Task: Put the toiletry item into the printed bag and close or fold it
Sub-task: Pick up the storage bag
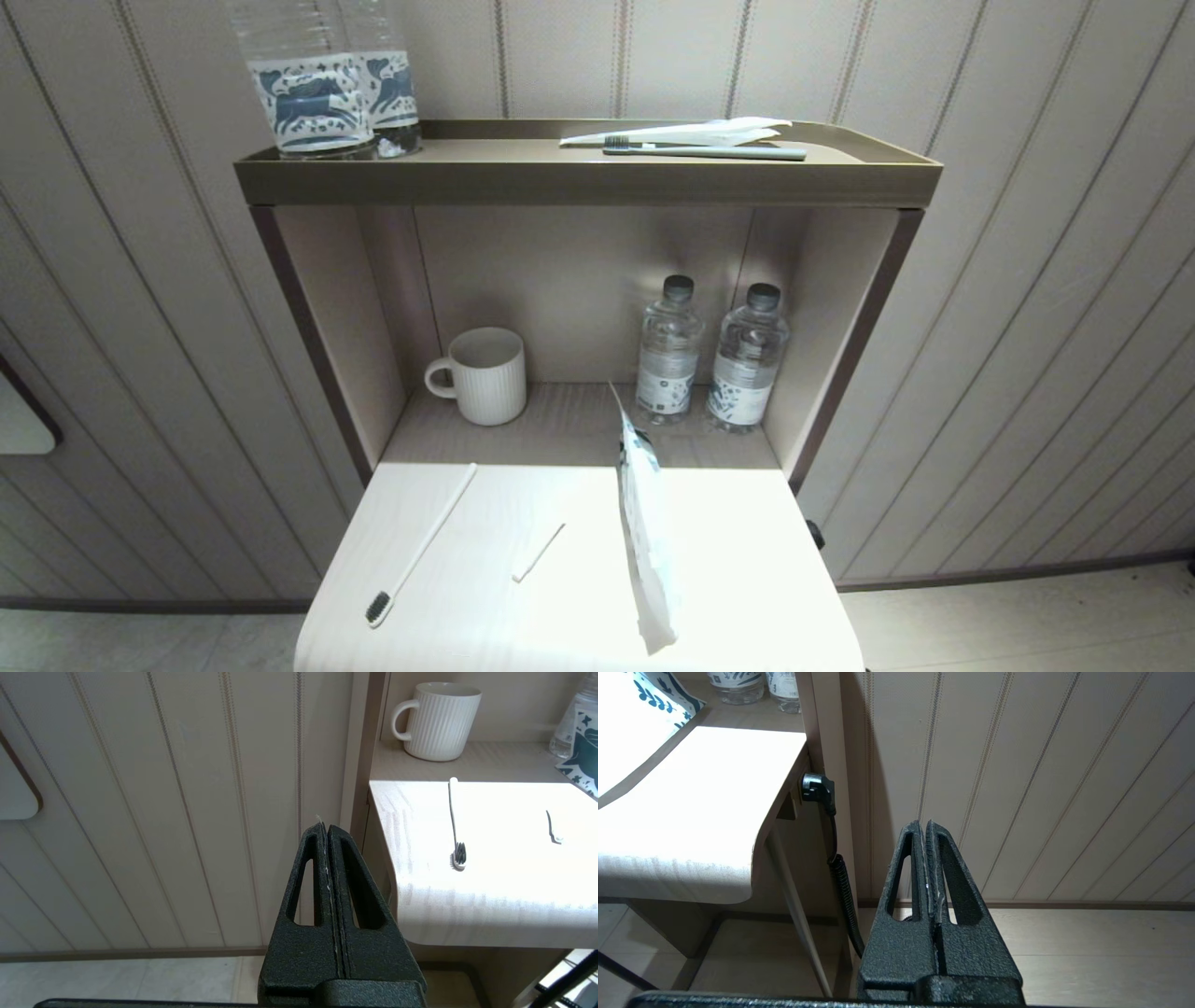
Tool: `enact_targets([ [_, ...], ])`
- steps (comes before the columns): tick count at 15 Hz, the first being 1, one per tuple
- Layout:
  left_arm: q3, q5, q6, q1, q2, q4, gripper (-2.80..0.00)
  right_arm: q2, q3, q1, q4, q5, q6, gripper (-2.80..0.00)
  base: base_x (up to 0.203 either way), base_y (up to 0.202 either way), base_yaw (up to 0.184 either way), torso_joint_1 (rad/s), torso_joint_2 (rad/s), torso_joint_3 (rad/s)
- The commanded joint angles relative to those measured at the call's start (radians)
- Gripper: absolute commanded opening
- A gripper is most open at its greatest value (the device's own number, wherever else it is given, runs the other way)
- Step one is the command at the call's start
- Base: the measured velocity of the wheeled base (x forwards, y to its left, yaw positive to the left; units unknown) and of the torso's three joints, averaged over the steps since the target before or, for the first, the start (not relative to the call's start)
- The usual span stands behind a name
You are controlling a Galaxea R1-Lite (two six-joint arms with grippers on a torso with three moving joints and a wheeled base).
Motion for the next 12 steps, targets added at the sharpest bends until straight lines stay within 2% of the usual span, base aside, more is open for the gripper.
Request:
enact_targets([
  [1, 0.000, 0.000, 0.000, 0.000, 0.000, -0.001, -2.80, 0.000, 0.000, 0.000, -0.001, 0.002, -0.004, -2.80, 0.000, 0.000, 0.000, 0.000, 0.00, 0.000],
  [9, 0.000, 0.000, 0.000, 0.000, 0.000, -0.001, -2.80, 0.000, -0.003, 0.000, 0.004, 0.003, -0.011, -2.80, 0.000, 0.000, 0.000, 0.000, 0.00, 0.000],
  [11, 0.000, -0.002, 0.003, 0.000, 0.000, -0.001, -2.80, 0.001, -0.047, 0.002, 0.076, 0.010, -0.013, -2.80, 0.000, 0.000, 0.000, 0.000, 0.00, 0.000],
  [12, 0.000, -0.002, 0.003, 0.000, 0.000, -0.001, -2.80, 0.007, -0.112, 0.002, 0.118, 0.015, -0.013, -2.80, 0.000, 0.000, 0.000, 0.000, 0.00, 0.000],
])
